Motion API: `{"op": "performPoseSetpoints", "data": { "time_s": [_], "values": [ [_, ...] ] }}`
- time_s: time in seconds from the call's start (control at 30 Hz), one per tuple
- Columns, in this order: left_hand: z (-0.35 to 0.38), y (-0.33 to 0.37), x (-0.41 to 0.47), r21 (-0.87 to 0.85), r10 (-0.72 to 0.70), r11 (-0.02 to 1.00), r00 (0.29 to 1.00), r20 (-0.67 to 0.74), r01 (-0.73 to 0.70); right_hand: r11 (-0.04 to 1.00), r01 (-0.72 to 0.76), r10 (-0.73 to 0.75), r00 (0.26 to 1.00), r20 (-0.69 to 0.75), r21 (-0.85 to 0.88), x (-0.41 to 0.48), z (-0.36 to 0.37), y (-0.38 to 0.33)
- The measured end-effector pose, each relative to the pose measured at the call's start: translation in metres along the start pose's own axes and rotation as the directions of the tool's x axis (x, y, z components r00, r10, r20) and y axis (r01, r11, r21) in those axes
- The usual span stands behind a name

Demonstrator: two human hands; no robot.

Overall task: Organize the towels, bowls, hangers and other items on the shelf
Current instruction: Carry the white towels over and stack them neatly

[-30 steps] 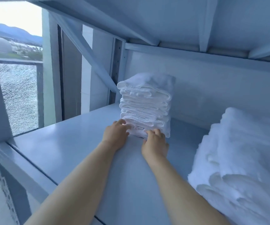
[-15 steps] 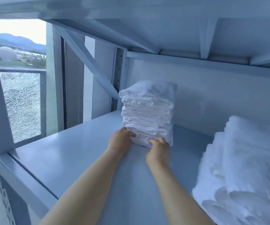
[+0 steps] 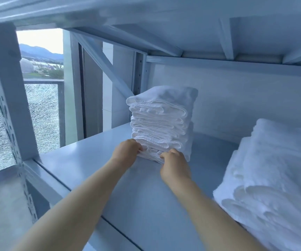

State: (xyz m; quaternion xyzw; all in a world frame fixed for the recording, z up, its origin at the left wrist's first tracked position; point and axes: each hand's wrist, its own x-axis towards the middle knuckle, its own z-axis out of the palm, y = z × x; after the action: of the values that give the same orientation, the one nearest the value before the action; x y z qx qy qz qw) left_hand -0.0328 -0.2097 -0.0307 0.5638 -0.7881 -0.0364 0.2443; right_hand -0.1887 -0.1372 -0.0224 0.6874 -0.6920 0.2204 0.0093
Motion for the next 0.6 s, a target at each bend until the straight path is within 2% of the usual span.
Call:
{"op": "performPoseSetpoints", "data": {
  "time_s": [0.1, 0.2, 0.3, 0.37, 0.5, 0.6],
  "values": [
    [-0.015, -0.013, -0.023, 0.040, 0.005, 0.999, 1.000, 0.014, -0.005, 0.996, 0.090, -0.090, 0.995, -0.051, -0.004, -0.017, -0.011, -0.008],
    [-0.029, -0.026, -0.047, 0.101, 0.014, 0.995, 1.000, 0.025, -0.017, 0.980, 0.180, -0.160, 0.965, -0.208, 0.083, -0.031, -0.022, -0.010],
    [-0.038, -0.036, -0.065, 0.103, 0.019, 0.994, 1.000, -0.001, -0.018, 0.940, 0.288, -0.205, 0.906, -0.370, 0.183, -0.039, -0.025, -0.007],
    [-0.041, -0.038, -0.074, 0.107, 0.017, 0.994, 0.999, -0.034, -0.013, 0.902, 0.361, -0.252, 0.887, -0.387, 0.239, -0.043, -0.023, -0.007],
    [-0.040, -0.024, -0.087, 0.200, 0.040, 0.980, 0.993, -0.112, -0.017, 0.887, 0.412, -0.317, 0.871, -0.376, 0.207, -0.046, -0.013, -0.008],
    [-0.039, -0.008, -0.095, 0.189, 0.154, 0.975, 0.963, -0.219, -0.113, 0.896, 0.391, -0.296, 0.878, -0.376, 0.209, -0.047, -0.010, -0.010]
  ]
}}
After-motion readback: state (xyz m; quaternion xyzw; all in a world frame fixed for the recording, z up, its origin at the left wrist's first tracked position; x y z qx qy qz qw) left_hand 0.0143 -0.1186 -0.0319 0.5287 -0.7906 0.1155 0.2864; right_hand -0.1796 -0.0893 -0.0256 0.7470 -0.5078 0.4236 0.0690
